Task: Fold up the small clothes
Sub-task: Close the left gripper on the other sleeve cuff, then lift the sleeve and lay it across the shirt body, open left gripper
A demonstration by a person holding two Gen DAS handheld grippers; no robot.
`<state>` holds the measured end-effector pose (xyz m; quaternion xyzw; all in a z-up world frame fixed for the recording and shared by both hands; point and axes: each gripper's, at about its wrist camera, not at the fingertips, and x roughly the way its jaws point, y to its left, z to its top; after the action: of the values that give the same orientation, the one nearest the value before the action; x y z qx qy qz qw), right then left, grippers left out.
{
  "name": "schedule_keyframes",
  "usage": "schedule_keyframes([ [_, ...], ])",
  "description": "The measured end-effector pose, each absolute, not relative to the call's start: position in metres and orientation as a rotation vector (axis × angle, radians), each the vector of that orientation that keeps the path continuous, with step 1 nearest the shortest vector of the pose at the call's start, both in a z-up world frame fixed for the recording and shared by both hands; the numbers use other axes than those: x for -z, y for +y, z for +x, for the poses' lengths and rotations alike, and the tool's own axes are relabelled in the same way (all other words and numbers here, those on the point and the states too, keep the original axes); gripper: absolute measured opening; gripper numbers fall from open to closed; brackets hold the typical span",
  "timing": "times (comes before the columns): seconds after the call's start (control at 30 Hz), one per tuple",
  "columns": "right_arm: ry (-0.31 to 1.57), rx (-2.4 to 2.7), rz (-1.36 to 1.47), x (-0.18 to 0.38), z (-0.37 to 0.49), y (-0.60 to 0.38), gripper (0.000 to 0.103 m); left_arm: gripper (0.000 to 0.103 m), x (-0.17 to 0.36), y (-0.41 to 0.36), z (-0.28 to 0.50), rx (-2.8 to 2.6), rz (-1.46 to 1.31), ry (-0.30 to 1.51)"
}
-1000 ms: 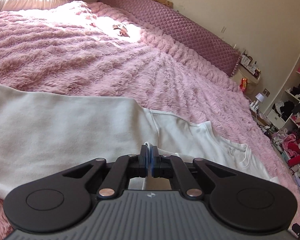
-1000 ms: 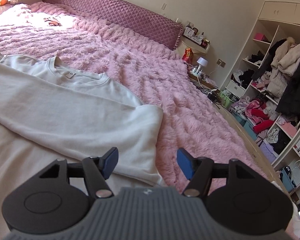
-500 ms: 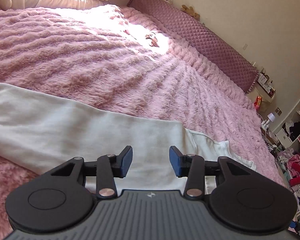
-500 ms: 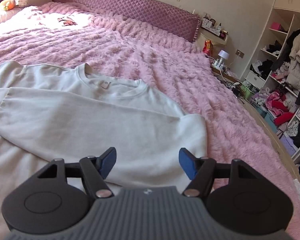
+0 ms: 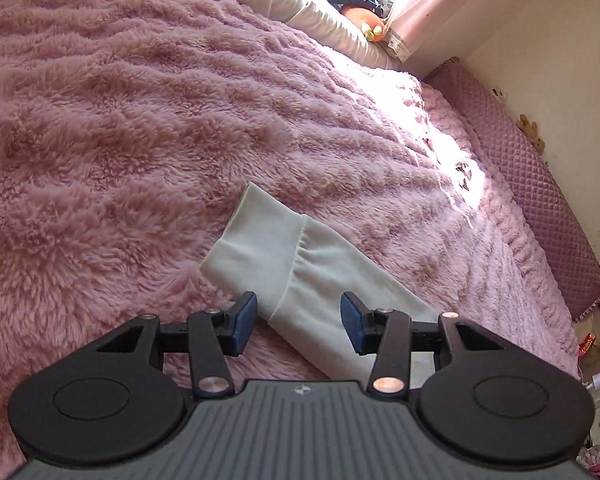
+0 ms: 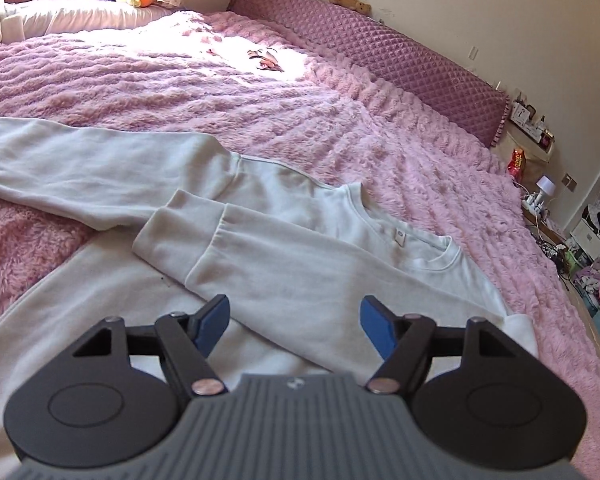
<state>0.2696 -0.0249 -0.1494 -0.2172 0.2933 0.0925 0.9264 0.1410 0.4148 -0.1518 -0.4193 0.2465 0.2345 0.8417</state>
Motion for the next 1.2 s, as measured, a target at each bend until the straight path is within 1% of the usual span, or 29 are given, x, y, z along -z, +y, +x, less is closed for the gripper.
schedule_keyframes([
  [0.13, 0.597, -0.204, -0.47, 0.148, 0.263, -0.013, 0.068, 0.052, 0.17, 0.43, 0.144, -0.521, -1.007, 0.532],
  [0.2, 0.598, -0.215, -0.457, 0.147, 0.262, -0.009, 0.068, 0.051, 0.17, 0.429, 0.14, -0.53, -1.043, 0.521],
  [0.3, 0.595, -0.25, -0.399, 0.139, 0.265, 0.0, 0.068, 0.051, 0.165, 0.419, 0.125, -0.562, -1.029, 0.494],
  [0.4, 0.589, -0.286, -0.352, 0.132, 0.271, 0.018, 0.068, 0.051, 0.173, 0.42, 0.124, -0.563, -1.033, 0.492],
  [0.47, 0.581, -0.306, -0.343, 0.129, 0.274, 0.033, 0.068, 0.048, 0.178, 0.425, 0.129, -0.559, -1.045, 0.484],
  [0.5, 0.575, -0.313, -0.343, 0.128, 0.274, 0.039, 0.068, 0.048, 0.179, 0.428, 0.131, -0.557, -1.045, 0.467],
  [0.53, 0.573, -0.319, -0.342, 0.128, 0.273, 0.043, 0.068, 0.044, 0.18, 0.43, 0.134, -0.551, -1.041, 0.446],
  [0.6, 0.574, -0.331, -0.338, 0.126, 0.272, 0.05, 0.068, 0.029, 0.181, 0.434, 0.137, -0.532, -1.043, 0.415],
  [0.63, 0.576, -0.334, -0.337, 0.126, 0.271, 0.051, 0.068, 0.013, 0.18, 0.435, 0.137, -0.51, -1.055, 0.39],
  [0.67, 0.579, -0.336, -0.336, 0.127, 0.27, 0.052, 0.068, 0.009, 0.178, 0.434, 0.135, -0.491, -1.06, 0.372],
  [0.8, 0.587, -0.332, -0.329, 0.128, 0.265, 0.042, 0.068, 0.008, 0.148, 0.419, 0.131, -0.411, -0.99, 0.278],
  [1.0, 0.58, -0.294, -0.332, 0.125, 0.257, 0.005, 0.068, 0.008, 0.084, 0.382, 0.154, -0.289, -0.931, 0.199],
  [1.2, 0.586, -0.221, -0.296, 0.119, 0.251, -0.056, 0.069, 0.008, 0.028, 0.304, 0.197, -0.05, -0.866, 0.159],
])
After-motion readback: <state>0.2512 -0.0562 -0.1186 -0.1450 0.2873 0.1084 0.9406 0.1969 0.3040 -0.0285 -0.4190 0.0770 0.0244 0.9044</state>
